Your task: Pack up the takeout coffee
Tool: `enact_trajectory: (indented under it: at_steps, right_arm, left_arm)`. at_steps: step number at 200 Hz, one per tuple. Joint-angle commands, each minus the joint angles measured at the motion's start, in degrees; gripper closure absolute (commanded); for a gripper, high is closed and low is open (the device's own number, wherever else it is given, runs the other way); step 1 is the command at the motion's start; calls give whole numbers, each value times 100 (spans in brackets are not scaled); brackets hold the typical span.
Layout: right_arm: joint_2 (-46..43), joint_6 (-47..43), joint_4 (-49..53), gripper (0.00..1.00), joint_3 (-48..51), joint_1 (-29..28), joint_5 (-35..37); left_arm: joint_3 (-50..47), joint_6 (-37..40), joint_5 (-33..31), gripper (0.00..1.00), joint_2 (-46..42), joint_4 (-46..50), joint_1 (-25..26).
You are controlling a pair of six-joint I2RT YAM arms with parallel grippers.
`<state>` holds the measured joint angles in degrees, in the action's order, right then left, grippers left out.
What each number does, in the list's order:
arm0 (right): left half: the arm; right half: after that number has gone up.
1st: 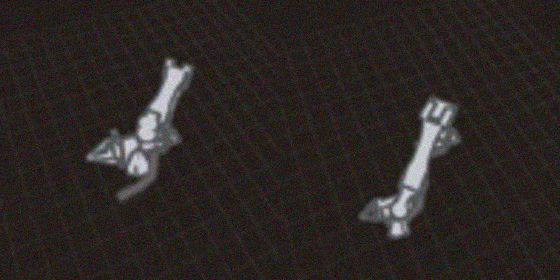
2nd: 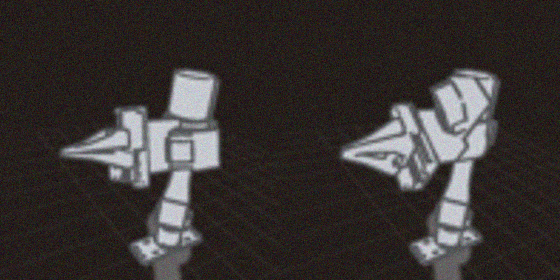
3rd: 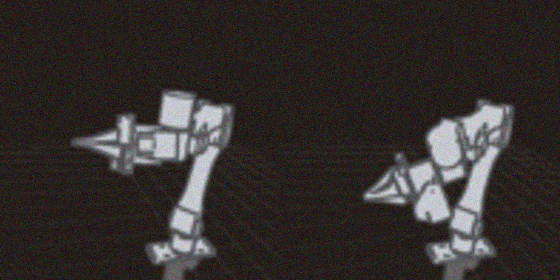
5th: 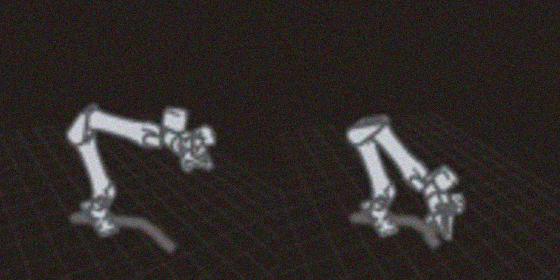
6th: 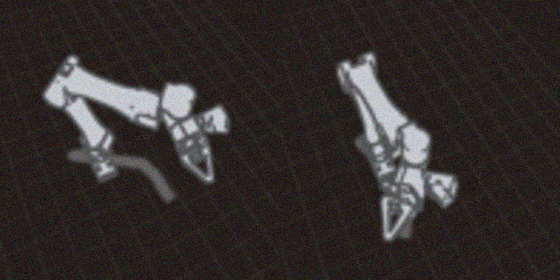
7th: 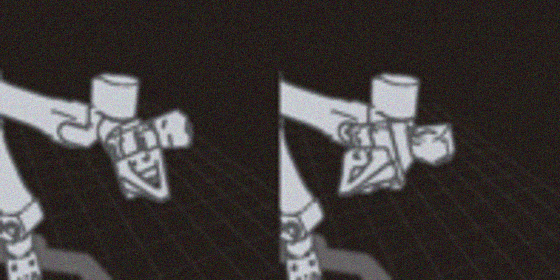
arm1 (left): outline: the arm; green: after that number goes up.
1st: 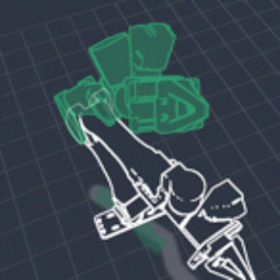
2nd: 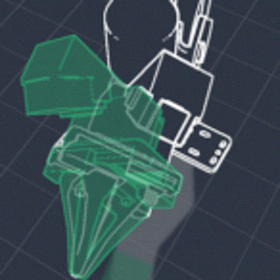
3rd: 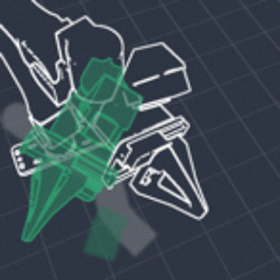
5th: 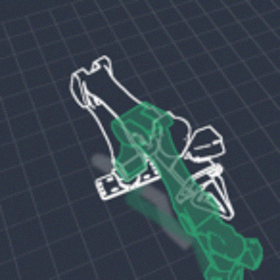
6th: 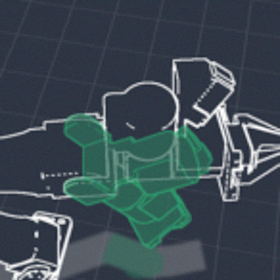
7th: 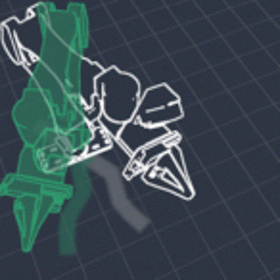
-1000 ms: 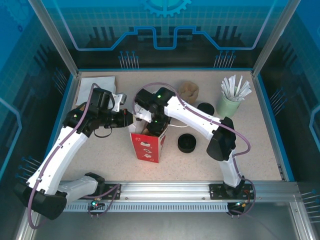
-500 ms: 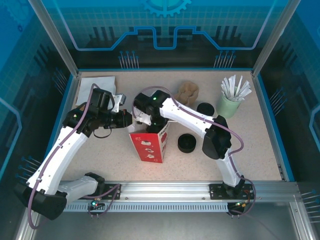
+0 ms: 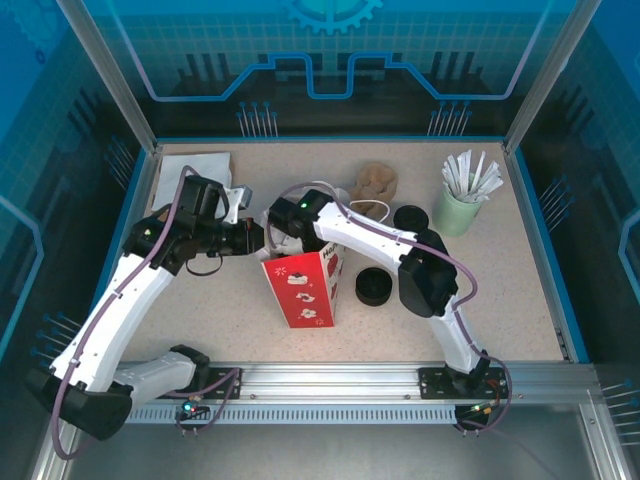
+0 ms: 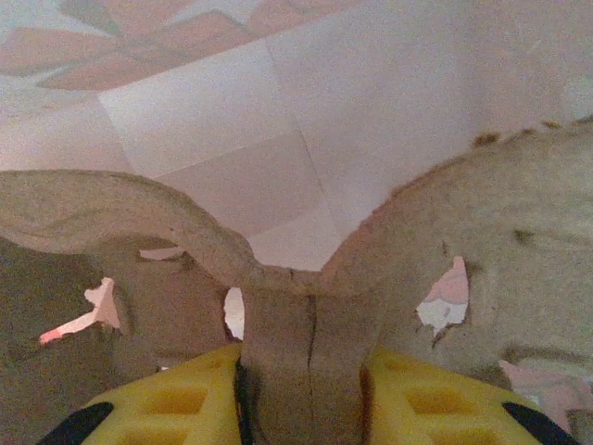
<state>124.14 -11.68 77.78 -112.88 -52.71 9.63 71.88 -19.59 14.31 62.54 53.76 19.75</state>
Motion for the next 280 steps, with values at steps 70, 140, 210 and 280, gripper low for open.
enact_trajectory:
  at_steps: [70,140,210,280]
  right_arm:
    - [294,-191,81,60,108,-132,-100]
    - [-160,219,194,37,-892,36,-637]
    - [-449,715,378,26,-1985,259,-961]
    - [-1320,1668,-454,27,-2245,642,-1910]
  left_arm:
    - [151,87,-118,89,-165,-69,150]
    - [-10,118,-227,90,-238,-23,205]
    - [-246,31,-263,89,-392,4,246]
    - [-466,-141,-266,89,-443,-168,292]
